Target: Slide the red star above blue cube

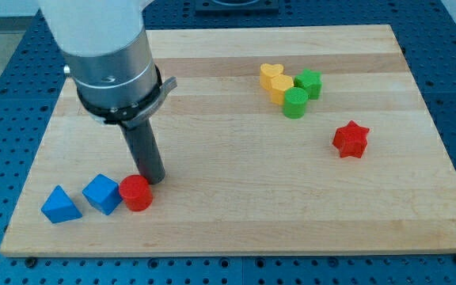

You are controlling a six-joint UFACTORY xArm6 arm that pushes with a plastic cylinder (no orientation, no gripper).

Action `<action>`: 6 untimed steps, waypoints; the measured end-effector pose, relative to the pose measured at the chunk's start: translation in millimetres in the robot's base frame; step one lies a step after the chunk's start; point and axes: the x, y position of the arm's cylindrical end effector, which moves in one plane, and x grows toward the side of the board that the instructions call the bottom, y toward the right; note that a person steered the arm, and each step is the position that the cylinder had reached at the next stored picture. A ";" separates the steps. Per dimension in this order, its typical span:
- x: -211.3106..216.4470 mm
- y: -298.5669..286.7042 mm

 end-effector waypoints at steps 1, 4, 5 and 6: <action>9.0 -6.2; -15.3 72.3; -13.2 141.5; -9.2 212.3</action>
